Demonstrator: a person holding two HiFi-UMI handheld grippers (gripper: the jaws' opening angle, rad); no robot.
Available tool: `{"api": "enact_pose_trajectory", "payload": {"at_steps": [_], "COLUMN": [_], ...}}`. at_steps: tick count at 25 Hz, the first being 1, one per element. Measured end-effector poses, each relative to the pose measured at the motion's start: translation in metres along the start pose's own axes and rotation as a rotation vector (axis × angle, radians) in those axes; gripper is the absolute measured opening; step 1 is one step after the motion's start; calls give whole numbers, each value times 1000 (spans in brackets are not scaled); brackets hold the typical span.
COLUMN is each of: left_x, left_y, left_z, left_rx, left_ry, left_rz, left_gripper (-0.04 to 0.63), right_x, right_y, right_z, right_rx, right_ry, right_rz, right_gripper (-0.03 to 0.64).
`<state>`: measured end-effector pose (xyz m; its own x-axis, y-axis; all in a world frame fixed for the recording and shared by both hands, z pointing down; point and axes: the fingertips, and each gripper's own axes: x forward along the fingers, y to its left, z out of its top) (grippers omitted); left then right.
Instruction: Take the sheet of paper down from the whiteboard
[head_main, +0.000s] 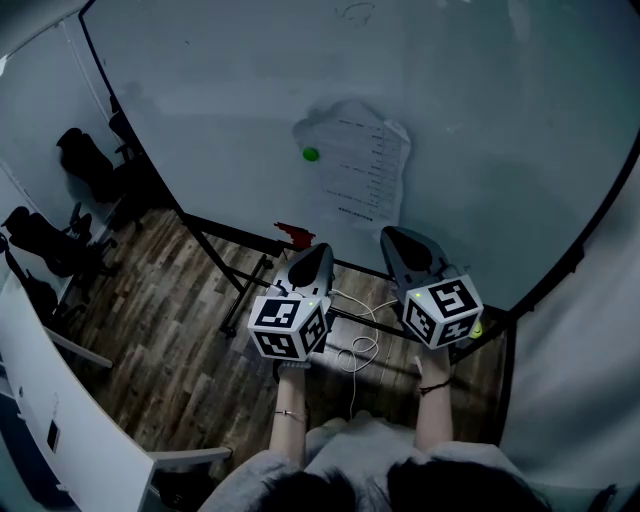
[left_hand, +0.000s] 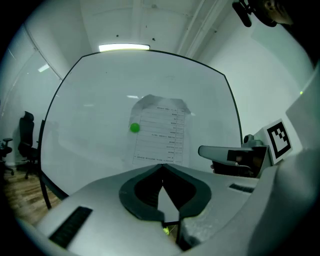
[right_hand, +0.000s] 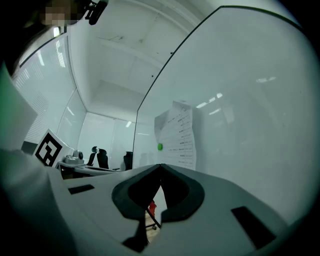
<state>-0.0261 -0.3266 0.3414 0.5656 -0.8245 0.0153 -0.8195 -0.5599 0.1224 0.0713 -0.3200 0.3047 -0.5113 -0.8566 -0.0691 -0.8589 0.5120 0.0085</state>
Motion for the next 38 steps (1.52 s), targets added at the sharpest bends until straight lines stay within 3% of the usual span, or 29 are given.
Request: {"api": "enact_pose_trajectory", "payload": {"at_steps": [8, 22, 26, 28, 31, 38], "left_x": [24, 69, 77, 80, 83, 93], "left_y": [18, 27, 33, 39, 50, 60], "left_z": [14, 42, 51, 56, 64, 84], "left_rx": [15, 68, 106, 117, 138, 201], "left_ry": [-10, -37, -45, -52, -61, -83], "left_rz": [-10, -134, -122, -106, -83, -89], "left_gripper": [5, 5, 6, 6, 8, 66], "right_x": [12, 23, 24, 26, 31, 38], "right_y": [-21, -55, -60, -60, -59, -62], "right_z": [12, 30, 34, 34, 34, 35], "right_rx": [-29, -52, -57, -54, -57, -51], "right_ry": [-9, -6, -7, -4, 1, 1], "right_rz": [-73, -247, -268, -265, -267, -291], "right_gripper": [2, 2, 7, 55, 61, 75]}}
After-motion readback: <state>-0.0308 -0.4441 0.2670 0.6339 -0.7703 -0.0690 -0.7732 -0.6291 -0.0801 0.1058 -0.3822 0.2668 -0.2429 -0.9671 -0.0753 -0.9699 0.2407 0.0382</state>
